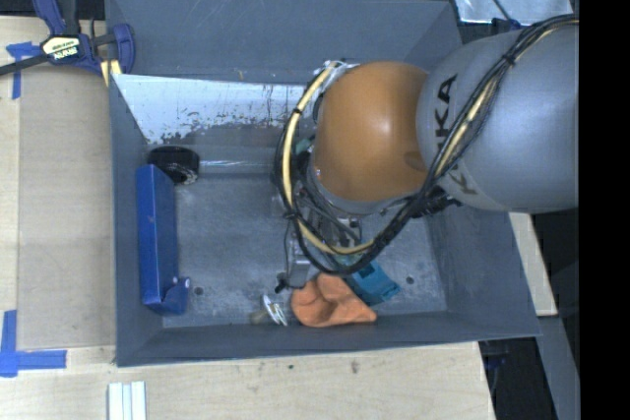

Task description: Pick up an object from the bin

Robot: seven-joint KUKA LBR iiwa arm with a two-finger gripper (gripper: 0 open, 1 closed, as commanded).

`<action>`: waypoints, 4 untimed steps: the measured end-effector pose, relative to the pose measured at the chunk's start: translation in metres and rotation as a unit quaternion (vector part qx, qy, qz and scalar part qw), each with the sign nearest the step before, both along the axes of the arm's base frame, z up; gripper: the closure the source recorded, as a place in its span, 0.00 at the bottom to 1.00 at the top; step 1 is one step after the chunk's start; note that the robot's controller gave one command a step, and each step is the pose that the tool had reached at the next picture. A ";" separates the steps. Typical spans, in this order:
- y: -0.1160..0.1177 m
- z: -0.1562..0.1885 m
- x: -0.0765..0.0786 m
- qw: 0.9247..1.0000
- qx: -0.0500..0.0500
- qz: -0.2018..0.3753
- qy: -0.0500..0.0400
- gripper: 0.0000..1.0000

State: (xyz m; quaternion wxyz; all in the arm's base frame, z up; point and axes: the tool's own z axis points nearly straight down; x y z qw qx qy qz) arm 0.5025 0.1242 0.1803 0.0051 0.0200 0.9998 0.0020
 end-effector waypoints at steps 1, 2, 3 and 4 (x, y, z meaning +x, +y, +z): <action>-0.011 -0.052 0.014 1.000 -0.002 0.010 0.004 0.00; -0.024 -0.068 -0.003 1.000 -0.002 -0.005 0.004 0.00; -0.063 -0.098 -0.012 1.000 -0.002 0.021 0.004 0.00; -0.045 -0.109 -0.004 1.000 -0.002 -0.021 0.002 1.00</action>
Offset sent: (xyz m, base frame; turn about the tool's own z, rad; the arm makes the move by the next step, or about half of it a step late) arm -0.0153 -0.0317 -0.0770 0.0322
